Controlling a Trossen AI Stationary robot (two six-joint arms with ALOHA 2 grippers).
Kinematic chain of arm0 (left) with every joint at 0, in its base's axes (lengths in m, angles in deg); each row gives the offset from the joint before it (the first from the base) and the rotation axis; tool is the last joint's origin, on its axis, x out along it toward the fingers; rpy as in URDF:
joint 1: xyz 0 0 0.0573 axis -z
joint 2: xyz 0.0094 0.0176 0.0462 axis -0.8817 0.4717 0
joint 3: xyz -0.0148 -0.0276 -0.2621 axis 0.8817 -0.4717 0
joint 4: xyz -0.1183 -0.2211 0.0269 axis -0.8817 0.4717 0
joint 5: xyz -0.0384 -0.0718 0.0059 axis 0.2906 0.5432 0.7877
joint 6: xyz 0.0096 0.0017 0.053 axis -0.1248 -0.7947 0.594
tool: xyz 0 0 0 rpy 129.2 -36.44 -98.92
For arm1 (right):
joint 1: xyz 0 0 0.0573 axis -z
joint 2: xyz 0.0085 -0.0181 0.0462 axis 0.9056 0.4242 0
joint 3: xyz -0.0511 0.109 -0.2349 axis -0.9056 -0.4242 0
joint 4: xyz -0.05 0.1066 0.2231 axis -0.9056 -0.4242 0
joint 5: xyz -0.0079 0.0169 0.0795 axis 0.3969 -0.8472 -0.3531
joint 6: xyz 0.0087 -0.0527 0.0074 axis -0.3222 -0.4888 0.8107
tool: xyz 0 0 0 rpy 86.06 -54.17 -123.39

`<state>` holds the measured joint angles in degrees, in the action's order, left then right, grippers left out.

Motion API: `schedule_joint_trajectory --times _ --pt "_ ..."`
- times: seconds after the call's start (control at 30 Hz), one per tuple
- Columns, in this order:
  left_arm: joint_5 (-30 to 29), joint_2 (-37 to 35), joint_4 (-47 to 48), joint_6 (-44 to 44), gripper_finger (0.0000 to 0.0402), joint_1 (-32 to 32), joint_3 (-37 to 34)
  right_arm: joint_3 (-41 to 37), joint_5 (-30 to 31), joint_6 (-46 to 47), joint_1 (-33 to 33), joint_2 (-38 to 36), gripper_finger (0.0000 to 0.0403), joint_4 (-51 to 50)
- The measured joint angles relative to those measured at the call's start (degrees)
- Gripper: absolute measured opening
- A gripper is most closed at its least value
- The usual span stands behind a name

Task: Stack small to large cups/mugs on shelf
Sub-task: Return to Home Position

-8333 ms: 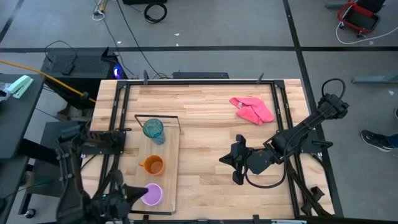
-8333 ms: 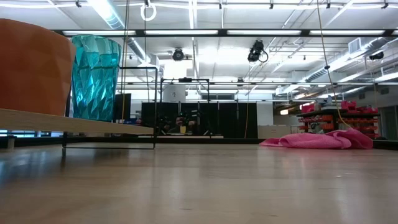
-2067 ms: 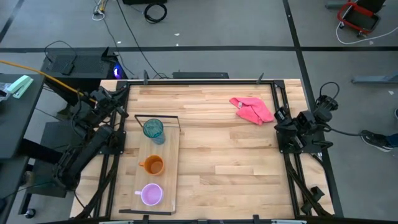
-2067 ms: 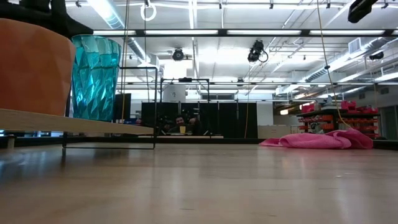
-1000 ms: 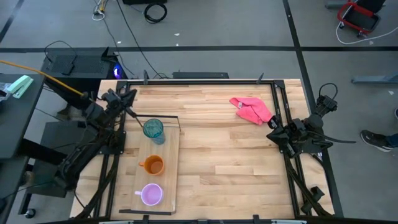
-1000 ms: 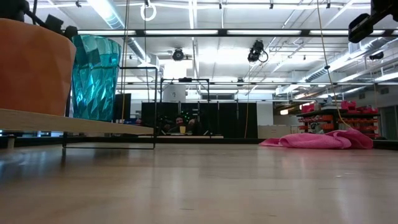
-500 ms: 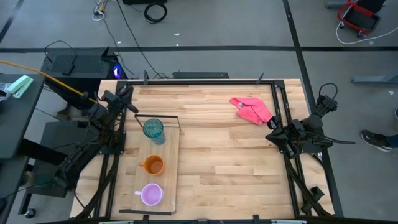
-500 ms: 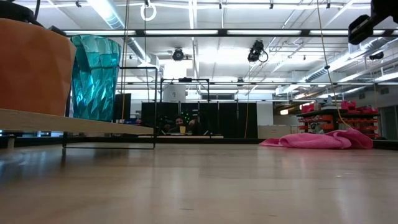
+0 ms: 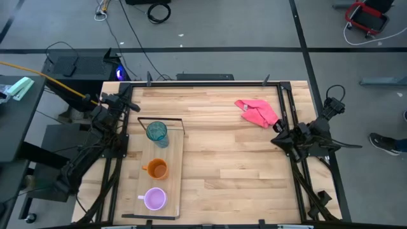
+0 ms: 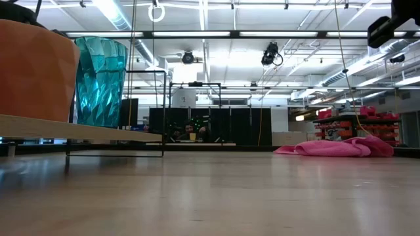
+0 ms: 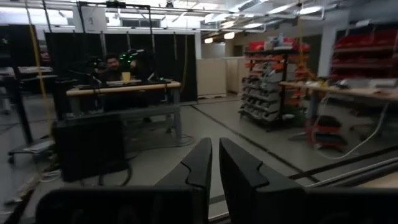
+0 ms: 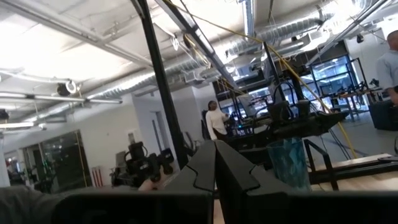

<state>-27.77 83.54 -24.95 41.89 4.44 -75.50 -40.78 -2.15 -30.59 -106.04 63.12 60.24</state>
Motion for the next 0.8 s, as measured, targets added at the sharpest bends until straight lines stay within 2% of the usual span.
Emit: schedule_joint_trajectory --times 0.27,0.7,0.8 --pt "-0.6 0.0 3.7 4.1 0.0028 -3.2 0.0 0.0 0.0 -1.2 0.0 0.0 0.0014 -4.5" --pt "-0.4 0.0 5.9 3.8 0.0040 -4.5 0.1 0.0 0.0 -2.2 0.0 0.0 0.0014 -6.7" --pt "-0.4 0.0 6.0 1.1 0.0036 -4.5 0.1 0.0 0.0 -2.2 0.0 0.0 0.0014 -6.7"
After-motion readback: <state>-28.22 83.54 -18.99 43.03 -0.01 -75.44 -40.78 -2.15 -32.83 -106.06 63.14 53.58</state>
